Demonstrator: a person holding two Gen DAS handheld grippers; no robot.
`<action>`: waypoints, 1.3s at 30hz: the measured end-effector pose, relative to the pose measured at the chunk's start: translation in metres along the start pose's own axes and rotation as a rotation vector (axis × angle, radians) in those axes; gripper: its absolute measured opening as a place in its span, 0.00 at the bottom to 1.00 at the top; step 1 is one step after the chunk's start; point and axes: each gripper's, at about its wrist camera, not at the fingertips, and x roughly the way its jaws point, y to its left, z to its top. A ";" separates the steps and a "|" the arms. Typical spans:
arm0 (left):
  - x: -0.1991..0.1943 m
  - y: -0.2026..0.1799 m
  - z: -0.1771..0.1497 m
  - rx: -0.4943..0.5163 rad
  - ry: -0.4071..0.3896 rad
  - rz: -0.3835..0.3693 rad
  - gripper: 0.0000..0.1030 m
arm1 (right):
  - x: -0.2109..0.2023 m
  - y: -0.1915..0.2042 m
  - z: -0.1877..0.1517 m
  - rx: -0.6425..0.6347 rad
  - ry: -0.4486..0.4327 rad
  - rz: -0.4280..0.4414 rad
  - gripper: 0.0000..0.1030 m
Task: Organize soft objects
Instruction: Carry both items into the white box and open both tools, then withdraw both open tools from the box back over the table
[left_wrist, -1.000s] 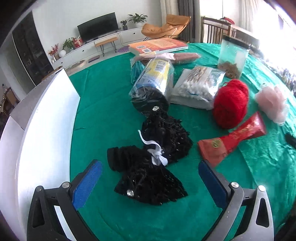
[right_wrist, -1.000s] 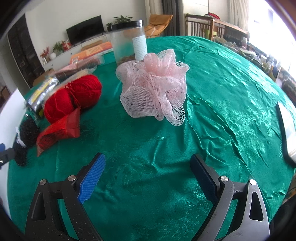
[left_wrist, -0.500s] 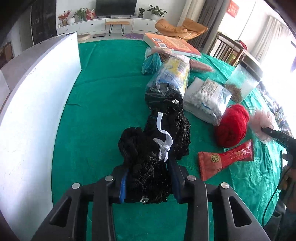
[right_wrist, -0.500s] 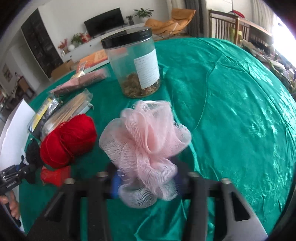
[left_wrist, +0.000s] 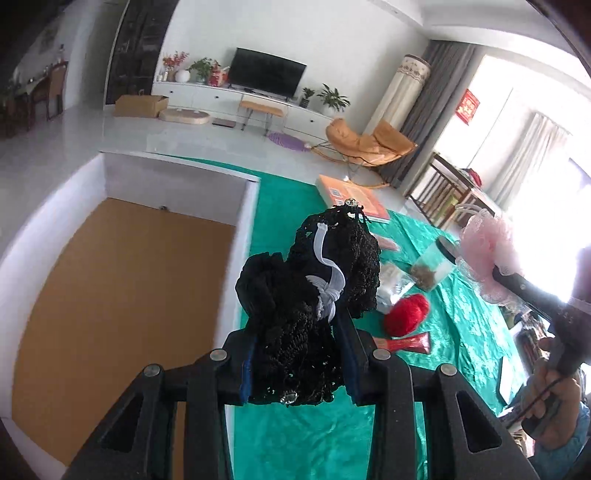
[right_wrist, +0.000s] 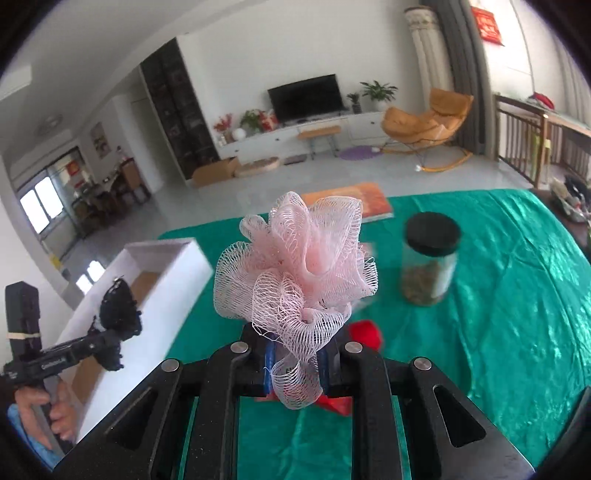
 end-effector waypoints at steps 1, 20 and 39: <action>-0.015 0.017 0.000 -0.005 -0.016 0.058 0.36 | 0.006 0.030 0.000 -0.023 0.014 0.070 0.19; -0.045 0.080 -0.061 -0.137 -0.104 0.245 0.95 | 0.110 0.063 -0.120 -0.143 0.207 -0.135 0.81; 0.181 -0.098 -0.116 0.200 0.190 0.116 0.98 | 0.051 -0.084 -0.179 0.133 0.198 -0.518 0.81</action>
